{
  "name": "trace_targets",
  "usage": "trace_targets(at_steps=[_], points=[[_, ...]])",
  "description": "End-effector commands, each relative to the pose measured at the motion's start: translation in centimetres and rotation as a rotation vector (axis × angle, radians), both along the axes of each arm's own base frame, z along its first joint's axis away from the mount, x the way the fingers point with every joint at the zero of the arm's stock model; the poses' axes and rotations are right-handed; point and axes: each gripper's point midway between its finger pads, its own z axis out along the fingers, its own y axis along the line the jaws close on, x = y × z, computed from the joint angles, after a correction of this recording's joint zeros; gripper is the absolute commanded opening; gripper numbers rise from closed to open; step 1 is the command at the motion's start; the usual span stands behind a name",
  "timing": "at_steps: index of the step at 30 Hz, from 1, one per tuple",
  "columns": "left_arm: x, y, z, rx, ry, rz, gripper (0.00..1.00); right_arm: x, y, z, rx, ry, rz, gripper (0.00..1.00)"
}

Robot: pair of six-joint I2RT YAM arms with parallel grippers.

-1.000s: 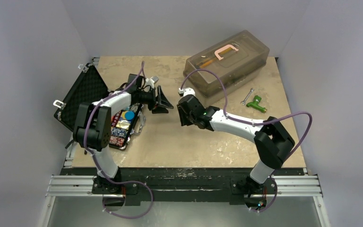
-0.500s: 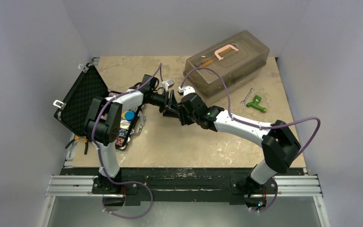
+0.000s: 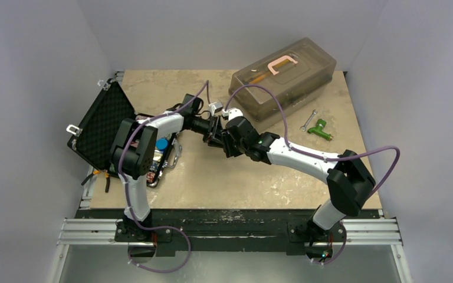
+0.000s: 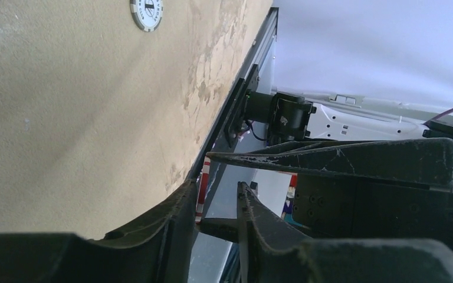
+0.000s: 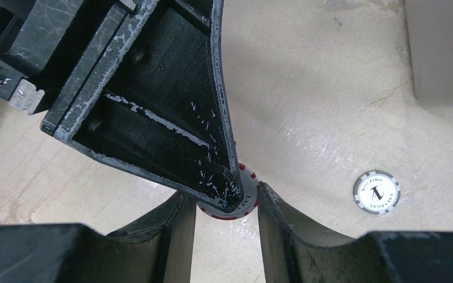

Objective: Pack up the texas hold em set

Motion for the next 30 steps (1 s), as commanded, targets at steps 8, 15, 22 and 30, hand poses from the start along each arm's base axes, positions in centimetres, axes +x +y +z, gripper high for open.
trace_targets(at_steps=[8,15,22,30], points=[[-1.0,-0.9,0.6,-0.05,-0.025,-0.087,0.12,1.0,0.5,2.3,0.043,-0.071,0.003,0.31],[-0.7,0.2,0.1,0.088,-0.108,-0.055,0.0,1.1,-0.7,2.2,-0.008,-0.082,-0.025,0.58],[-0.1,9.4,-1.5,0.685,-0.427,0.128,0.0,-1.2,-4.7,1.5,-0.051,-0.101,-0.052,0.85],[-4.9,20.4,1.2,1.042,-0.777,0.155,0.0,-3.8,-6.0,-1.3,-0.013,-0.076,-0.004,0.84]])
